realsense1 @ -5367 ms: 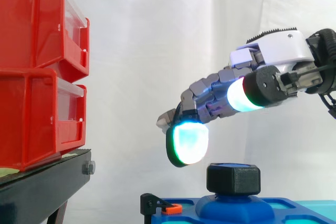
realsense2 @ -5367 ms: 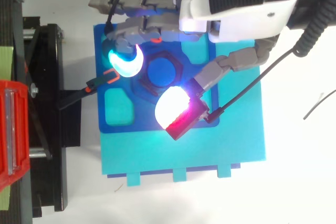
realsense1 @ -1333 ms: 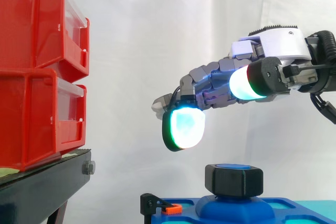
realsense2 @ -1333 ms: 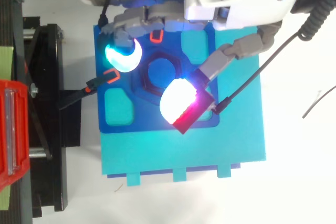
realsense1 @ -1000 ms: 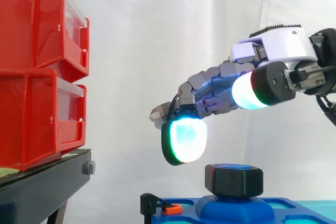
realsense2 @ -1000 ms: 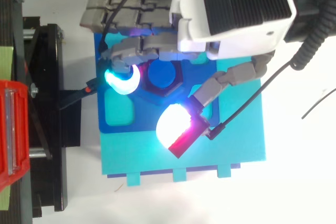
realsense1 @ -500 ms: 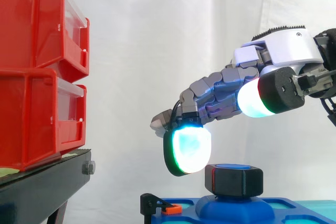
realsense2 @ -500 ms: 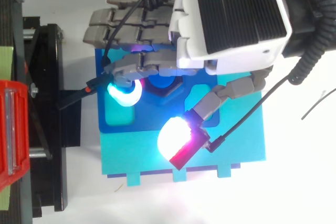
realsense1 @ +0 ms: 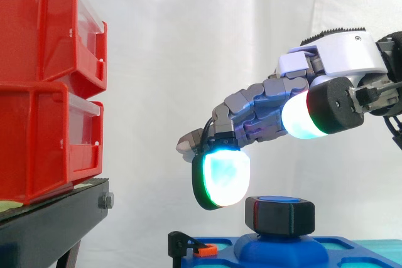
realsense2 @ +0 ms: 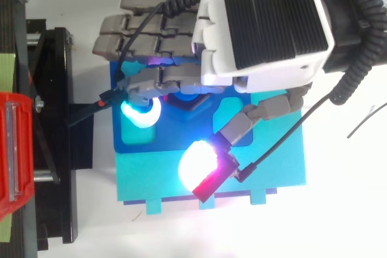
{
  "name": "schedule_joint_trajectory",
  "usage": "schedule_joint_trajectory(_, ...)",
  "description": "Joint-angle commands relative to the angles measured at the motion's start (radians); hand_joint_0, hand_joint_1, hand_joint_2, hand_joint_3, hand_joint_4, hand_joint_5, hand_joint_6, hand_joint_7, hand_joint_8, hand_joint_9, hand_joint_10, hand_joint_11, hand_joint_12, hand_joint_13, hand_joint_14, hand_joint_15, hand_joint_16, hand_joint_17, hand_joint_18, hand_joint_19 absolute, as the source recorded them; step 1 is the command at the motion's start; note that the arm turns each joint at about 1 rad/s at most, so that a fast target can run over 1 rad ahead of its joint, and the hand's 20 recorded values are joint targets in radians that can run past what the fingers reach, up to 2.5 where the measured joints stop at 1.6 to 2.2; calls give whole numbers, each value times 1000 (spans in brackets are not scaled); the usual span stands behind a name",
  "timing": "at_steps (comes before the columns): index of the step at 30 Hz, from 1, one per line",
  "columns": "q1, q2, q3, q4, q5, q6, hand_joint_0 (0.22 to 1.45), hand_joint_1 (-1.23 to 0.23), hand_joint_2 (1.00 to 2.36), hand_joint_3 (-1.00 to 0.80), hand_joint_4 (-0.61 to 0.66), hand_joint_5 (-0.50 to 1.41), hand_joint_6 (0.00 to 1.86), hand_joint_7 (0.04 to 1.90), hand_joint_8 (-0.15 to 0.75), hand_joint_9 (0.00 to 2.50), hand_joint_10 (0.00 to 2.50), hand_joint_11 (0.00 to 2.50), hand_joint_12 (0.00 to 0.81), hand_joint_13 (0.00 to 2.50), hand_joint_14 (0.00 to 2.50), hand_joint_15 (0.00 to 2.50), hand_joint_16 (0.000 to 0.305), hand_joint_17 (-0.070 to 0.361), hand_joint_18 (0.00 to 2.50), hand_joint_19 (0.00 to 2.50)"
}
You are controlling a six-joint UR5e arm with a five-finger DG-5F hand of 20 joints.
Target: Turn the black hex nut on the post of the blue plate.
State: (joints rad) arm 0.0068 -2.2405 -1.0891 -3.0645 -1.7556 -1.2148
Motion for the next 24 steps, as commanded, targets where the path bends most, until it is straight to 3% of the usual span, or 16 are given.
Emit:
schedule_joint_trajectory(1, 4, -1, 0, 1, 7, 0, 469, -344, 1000, -500, 210, -208, 502, 1096, 242, 152, 0, 1, 372, 146, 1, 12, 58, 131, 0, 55)
schedule_joint_trajectory(19, 10, -1, -8, 9, 15, 0, 469, -317, 1000, -500, 202, -213, 501, 1111, 236, 118, 0, 36, 367, 115, 0, 33, 58, 130, 0, 90)
schedule_joint_trajectory(24, 12, -1, -52, 52, 15, 1, 469, -317, 1000, -500, 204, -213, 501, 1111, 235, 117, 0, 35, 366, 115, 0, 36, 58, 130, 0, 90)
